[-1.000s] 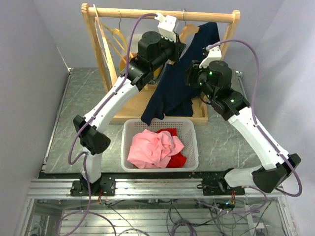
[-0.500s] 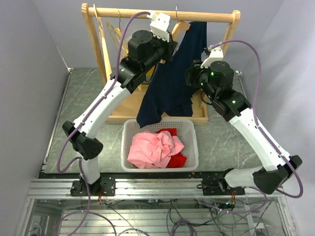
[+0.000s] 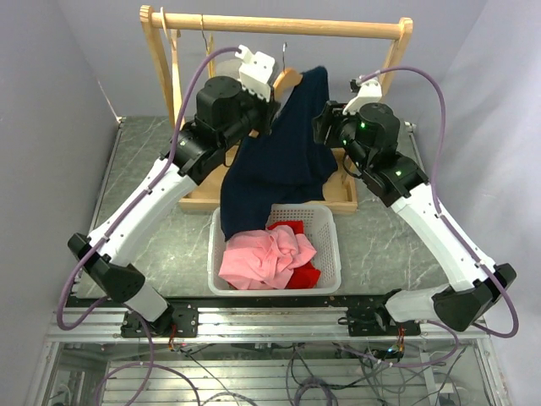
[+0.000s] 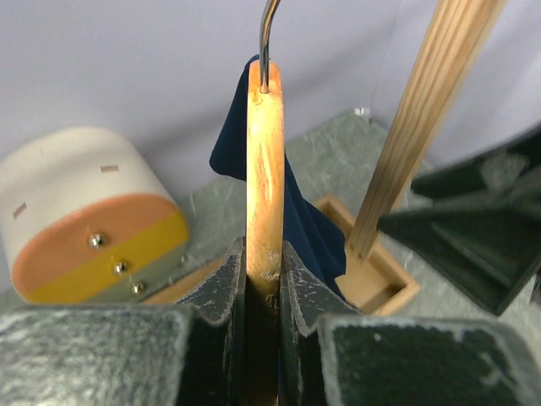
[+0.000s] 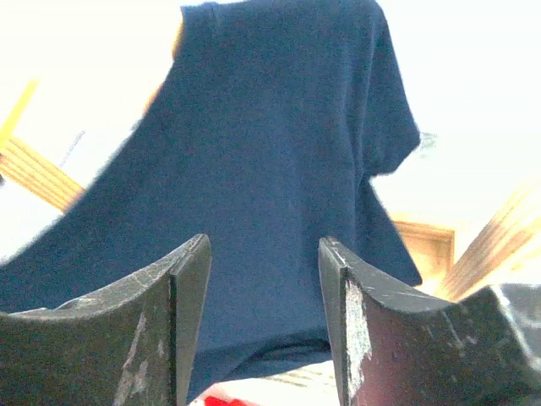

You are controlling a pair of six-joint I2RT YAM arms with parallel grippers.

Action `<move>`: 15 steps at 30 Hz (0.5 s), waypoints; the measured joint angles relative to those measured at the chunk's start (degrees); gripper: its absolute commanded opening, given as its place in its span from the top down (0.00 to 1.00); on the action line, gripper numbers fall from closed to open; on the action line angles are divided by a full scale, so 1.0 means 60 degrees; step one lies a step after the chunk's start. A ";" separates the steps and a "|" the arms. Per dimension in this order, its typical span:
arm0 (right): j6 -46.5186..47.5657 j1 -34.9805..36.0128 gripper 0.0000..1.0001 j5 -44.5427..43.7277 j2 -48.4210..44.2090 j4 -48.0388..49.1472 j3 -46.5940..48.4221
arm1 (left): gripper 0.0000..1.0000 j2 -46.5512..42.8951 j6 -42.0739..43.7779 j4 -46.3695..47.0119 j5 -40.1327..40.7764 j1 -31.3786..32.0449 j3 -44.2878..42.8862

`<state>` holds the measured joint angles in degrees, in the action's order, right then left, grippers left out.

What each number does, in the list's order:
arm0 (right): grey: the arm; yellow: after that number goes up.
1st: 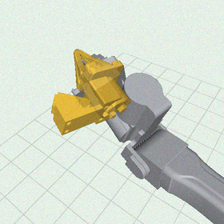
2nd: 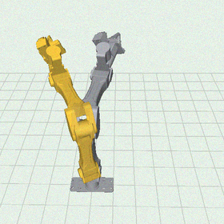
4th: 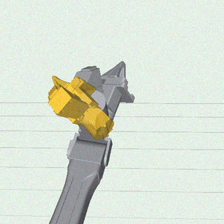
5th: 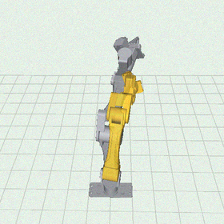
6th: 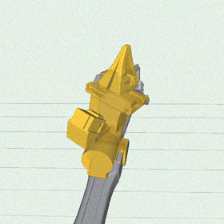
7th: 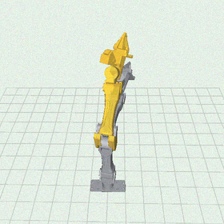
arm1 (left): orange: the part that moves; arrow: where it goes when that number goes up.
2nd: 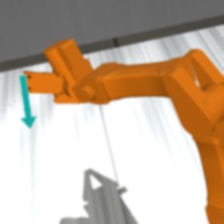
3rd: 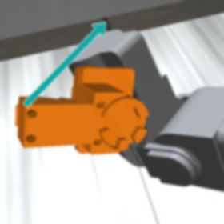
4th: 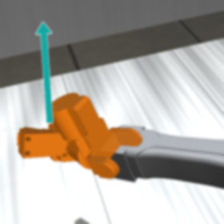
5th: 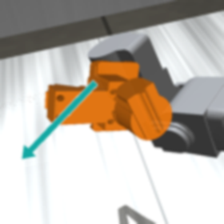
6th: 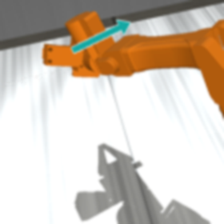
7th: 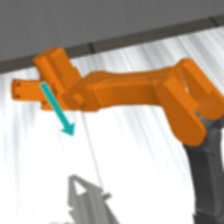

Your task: Remove the t-shirt from the hanger

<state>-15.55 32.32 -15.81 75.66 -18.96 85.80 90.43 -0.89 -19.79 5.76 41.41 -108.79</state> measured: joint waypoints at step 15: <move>-0.1147 0.0004 0.38 0.1053 0.0841 0.1220 0.0069 | 0.93 -0.0980 -0.0616 0.0091 0.0051 0.0193 0.2218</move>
<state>-22.44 32.34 -9.50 80.71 -11.64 86.21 84.55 -4.58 -19.25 6.07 42.57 -95.48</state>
